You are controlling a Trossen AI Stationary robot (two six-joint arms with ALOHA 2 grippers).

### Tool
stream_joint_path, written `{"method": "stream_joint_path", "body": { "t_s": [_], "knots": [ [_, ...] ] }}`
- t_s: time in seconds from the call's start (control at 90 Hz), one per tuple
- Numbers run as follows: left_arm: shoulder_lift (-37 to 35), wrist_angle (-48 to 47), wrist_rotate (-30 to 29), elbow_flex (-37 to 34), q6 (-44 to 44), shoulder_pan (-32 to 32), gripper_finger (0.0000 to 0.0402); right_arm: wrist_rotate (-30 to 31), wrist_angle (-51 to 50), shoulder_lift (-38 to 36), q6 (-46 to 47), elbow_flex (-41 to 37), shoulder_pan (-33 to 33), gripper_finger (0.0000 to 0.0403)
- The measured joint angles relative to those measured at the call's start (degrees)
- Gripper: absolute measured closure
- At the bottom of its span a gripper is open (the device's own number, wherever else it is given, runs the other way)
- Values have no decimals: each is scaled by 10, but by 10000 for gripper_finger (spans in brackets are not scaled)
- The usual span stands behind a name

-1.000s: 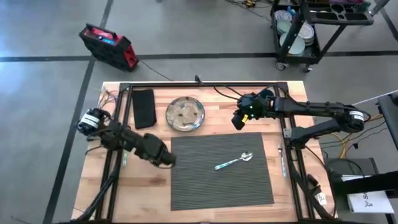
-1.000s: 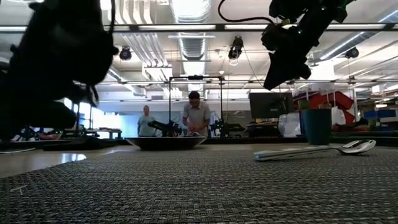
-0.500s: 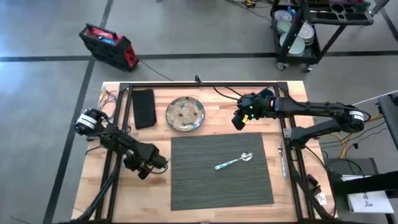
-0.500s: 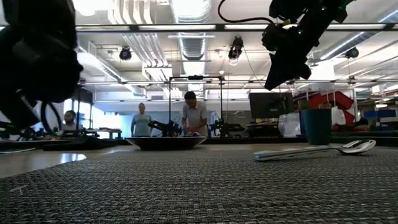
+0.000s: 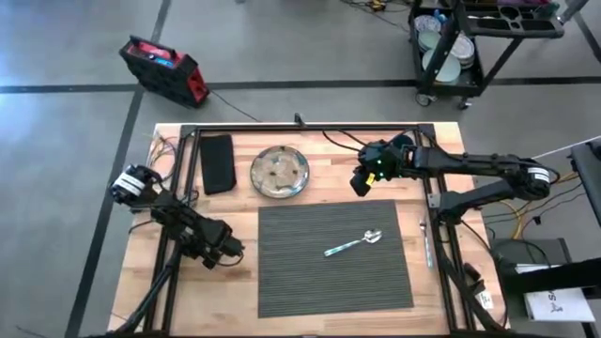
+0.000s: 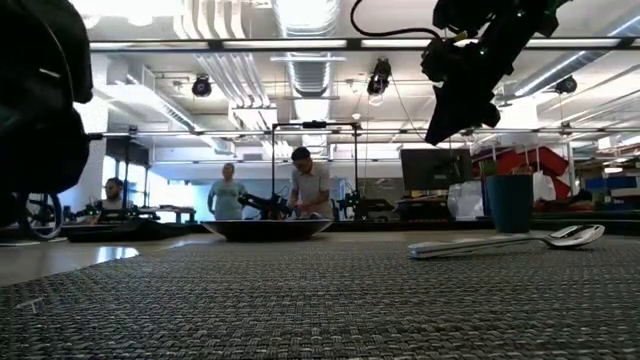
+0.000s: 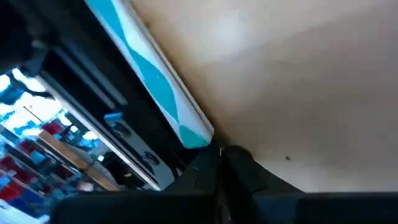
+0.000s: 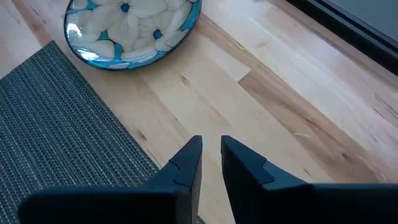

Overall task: Set table place
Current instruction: Put the blue knife on the gray mat

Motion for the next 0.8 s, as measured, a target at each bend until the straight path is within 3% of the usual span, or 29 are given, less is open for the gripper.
{"method": "stream_joint_path", "body": {
  "t_s": [0.189, 0.5, 0.678, 0.8],
  "knots": [
    [0, -19, -98, 44, -92, 0, 401, 0, -3, 0, 0, 0, 0, 364],
    [0, -8, -283, 137, -90, 0, 402, 1, 4, 0, 2, 0, 0, 368],
    [0, -30, -302, 162, -63, 11, 402, 1, 14, 0, 11, 0, 0, 359],
    [0, -102, -273, 158, -60, 20, 402, 0, 25, 0, 15, 1, 0, 355]
  ]
}}
